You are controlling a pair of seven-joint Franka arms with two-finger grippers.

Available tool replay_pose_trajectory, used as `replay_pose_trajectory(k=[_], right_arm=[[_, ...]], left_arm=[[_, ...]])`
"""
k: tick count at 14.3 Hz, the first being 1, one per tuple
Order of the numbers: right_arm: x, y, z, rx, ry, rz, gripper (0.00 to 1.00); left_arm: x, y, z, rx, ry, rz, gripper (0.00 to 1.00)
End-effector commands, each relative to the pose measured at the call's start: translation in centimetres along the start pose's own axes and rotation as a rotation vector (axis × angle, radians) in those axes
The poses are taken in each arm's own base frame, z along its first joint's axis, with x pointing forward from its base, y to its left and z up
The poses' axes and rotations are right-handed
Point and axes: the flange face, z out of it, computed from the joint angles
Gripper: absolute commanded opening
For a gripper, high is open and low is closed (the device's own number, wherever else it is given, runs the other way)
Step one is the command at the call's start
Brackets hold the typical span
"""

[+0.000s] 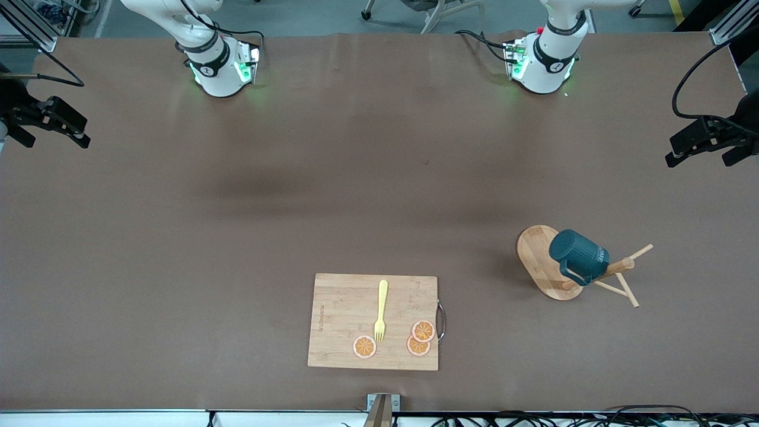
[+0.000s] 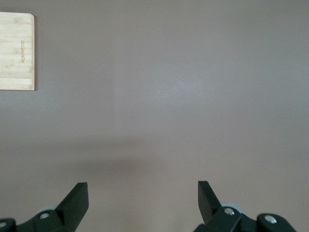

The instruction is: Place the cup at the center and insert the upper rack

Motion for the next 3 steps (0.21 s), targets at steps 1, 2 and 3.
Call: replay_pose_trajectory(k=[1,2,3], right_arm=[[-0.87,0.22,-0.26,0.013,0.005,0.007,1.0],[-0.87,0.23,-0.26,0.011,0.005,0.006,1.0],[-0.87,0.22,-0.26,0.013,0.005,0.007,1.0]], left_arm=[[-0.59,0.11,-0.44,0.002,-0.001,-0.005,1.0],[-0.59,0.11,-0.44,0.002,-0.001,-0.005,1.0],[-0.63,0.11,-0.53,0.002,0.001,-0.005,1.0]])
